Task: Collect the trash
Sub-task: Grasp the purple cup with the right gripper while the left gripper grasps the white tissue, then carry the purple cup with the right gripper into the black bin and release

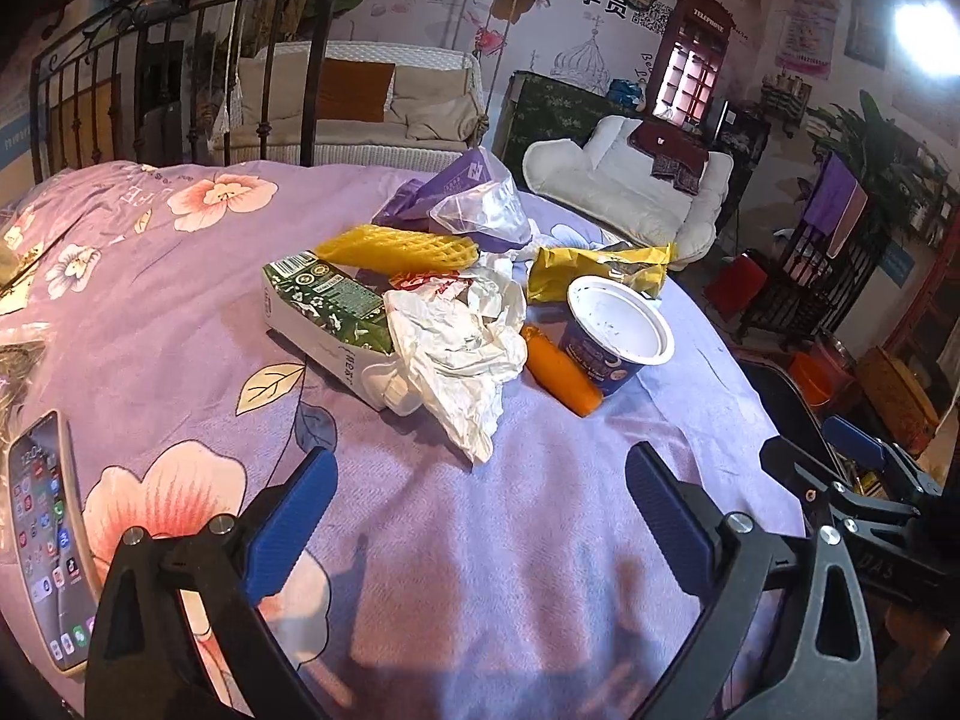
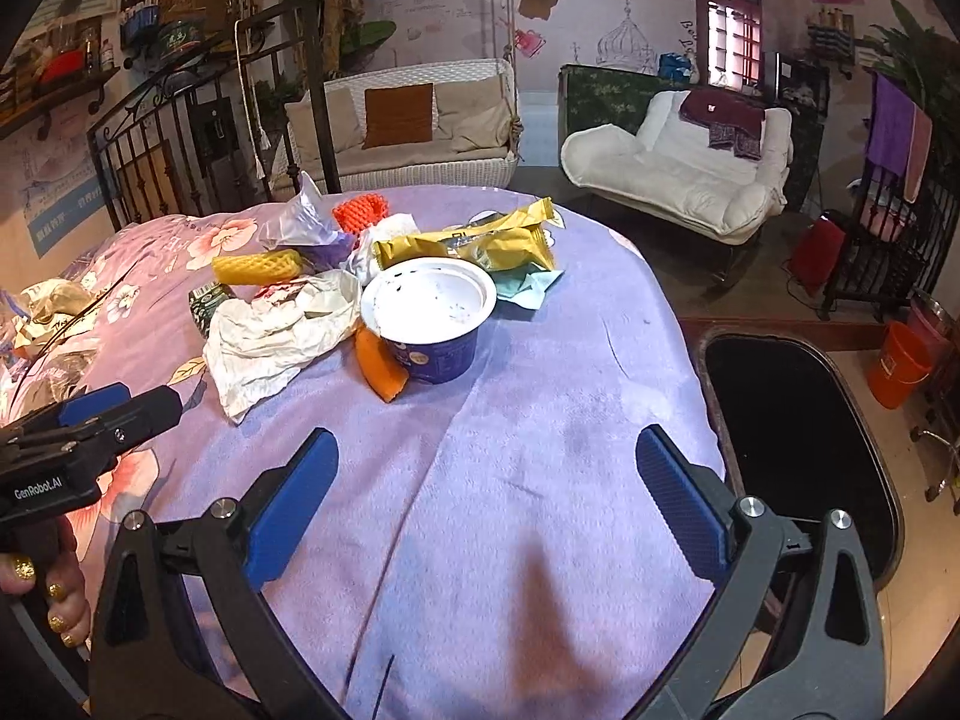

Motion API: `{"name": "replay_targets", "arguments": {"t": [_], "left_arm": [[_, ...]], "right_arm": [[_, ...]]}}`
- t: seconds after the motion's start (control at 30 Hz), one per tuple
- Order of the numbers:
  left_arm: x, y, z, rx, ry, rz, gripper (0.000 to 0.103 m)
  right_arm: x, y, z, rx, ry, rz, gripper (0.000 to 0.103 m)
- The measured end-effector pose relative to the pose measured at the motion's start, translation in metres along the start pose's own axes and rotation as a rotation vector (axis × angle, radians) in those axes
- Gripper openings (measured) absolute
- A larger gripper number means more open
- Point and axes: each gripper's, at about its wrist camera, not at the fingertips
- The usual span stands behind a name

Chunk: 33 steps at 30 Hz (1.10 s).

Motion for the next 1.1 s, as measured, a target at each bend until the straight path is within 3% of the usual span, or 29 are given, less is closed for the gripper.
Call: {"name": "replay_targets", "arguments": {"t": [0.1,0.27,0.53,0.7,0.77,0.8,1.1], "left_arm": [[0.018,-0.008,0.004,-0.034,0.007,0.049,0.082],[0.044,-0.017,0.013,-0.122,0.027,0.129,0.068],[0.068,-0.022,0.019,-0.220,0.070,0.190,0.058],[0.071,-0.024,0.019,-0.239,0.100,0.177,0.036],[0.070,-0.023,0.019,-0.247,0.116,0.170,0.021],[0.071,-0.023,0.018,-0.249,0.121,0.168,0.019],[0.048,-0.015,0.004,-0.193,0.159,0.083,0.014]], "right_arm": [[0.022,-0.017,-0.004,-0.019,-0.026,0.038,0.096],[0.059,-0.041,-0.014,-0.010,-0.055,0.106,0.082],[0.109,-0.066,-0.023,0.043,-0.107,0.220,0.063],[0.132,-0.070,-0.019,0.078,-0.132,0.275,0.041],[0.139,-0.067,-0.021,0.101,-0.151,0.288,0.023],[0.141,-0.066,-0.022,0.122,-0.164,0.296,0.020],[0.121,-0.054,-0.029,0.191,-0.211,0.248,0.008]]}}
Point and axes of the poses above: each gripper's, at about its wrist camera, not at the fingertips, and x roughly the way its jaws point, z to its left, y to its underside, and after that the axes turned 9 degrees about -x, right-handed
